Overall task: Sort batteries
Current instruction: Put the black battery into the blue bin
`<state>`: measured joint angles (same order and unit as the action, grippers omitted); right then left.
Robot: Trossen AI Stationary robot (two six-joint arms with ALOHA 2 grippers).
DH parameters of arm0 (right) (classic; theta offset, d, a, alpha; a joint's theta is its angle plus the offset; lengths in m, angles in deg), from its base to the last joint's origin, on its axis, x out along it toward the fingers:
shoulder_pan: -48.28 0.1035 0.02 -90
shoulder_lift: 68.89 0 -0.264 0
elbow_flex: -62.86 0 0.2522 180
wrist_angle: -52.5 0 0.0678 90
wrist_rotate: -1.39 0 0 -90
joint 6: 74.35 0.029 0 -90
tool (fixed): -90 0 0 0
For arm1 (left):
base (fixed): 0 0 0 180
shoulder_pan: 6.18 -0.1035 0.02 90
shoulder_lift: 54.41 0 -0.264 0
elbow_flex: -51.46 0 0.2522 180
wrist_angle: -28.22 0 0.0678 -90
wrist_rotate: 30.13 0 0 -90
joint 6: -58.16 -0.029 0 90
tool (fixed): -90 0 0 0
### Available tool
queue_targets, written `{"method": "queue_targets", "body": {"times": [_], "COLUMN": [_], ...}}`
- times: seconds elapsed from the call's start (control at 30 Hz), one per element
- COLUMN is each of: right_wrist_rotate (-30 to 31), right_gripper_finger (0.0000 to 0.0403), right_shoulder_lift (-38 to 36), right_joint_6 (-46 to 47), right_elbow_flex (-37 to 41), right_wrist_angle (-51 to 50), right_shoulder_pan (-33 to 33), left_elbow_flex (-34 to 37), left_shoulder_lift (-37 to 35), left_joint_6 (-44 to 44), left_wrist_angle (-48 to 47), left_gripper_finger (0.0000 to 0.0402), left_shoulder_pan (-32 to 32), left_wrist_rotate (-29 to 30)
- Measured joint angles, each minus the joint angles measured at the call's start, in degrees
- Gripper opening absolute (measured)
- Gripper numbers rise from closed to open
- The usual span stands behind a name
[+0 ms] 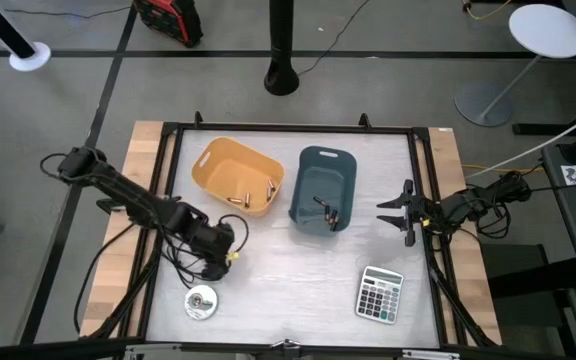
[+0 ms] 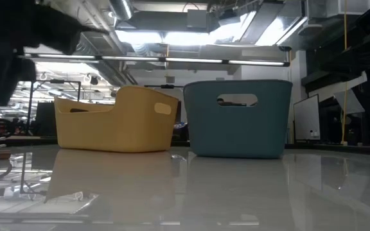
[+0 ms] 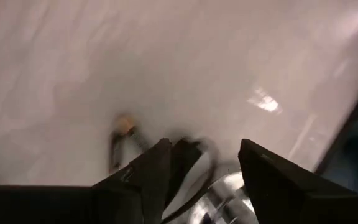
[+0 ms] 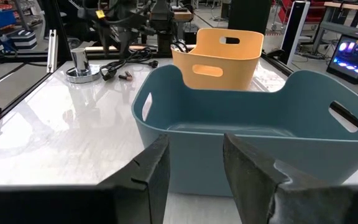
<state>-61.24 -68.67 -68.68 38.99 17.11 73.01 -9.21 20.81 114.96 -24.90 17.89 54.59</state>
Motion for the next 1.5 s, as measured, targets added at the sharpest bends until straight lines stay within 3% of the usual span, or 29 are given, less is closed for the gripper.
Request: {"method": "queue_targets", "body": {"times": [0.17,0.33,0.43,0.7,1.0,1.13,1.5], "right_wrist_rotate": [0.0,0.0,0.0,0.0,0.0,0.0,0.0], "right_gripper_finger": [0.0145,0.0145,0.0145,0.0145,0.0145,0.0145,0.0145], "right_shoulder_lift": [0.0,0.0,0.0,0.0,0.0,0.0,0.0], "right_joint_6": [0.0,0.0,0.0,0.0,0.0,0.0,0.0], "right_elbow_flex": [0.0,0.0,0.0,0.0,0.0,0.0,0.0], "right_wrist_angle": [0.0,0.0,0.0,0.0,0.0,0.0,0.0], "right_shoulder_pan": [0.0,0.0,0.0,0.0,0.0,0.0,0.0], "left_elbow_flex": [0.0,0.2,1.0,1.6,1.6,1.6,1.6], "left_shoulder_lift": [0.2,0.2,0.2,4.1,9.9,10.6,11.0], "left_joint_6": [1.1,3.2,3.5,5.9,4.9,4.9,4.9], "left_wrist_angle": [-5.6,-6.9,-6.1,-6.5,-6.4,-6.2,-6.7], "left_gripper_finger": [0.0180,0.0180,0.0180,0.0180,0.0180,0.0180,0.0180], "left_shoulder_pan": [1.0,1.1,1.0,2.3,4.0,4.6,6.7], "left_wrist_rotate": [1.4,11.6,14.3,14.2,8.2,5.7,5.6]}}
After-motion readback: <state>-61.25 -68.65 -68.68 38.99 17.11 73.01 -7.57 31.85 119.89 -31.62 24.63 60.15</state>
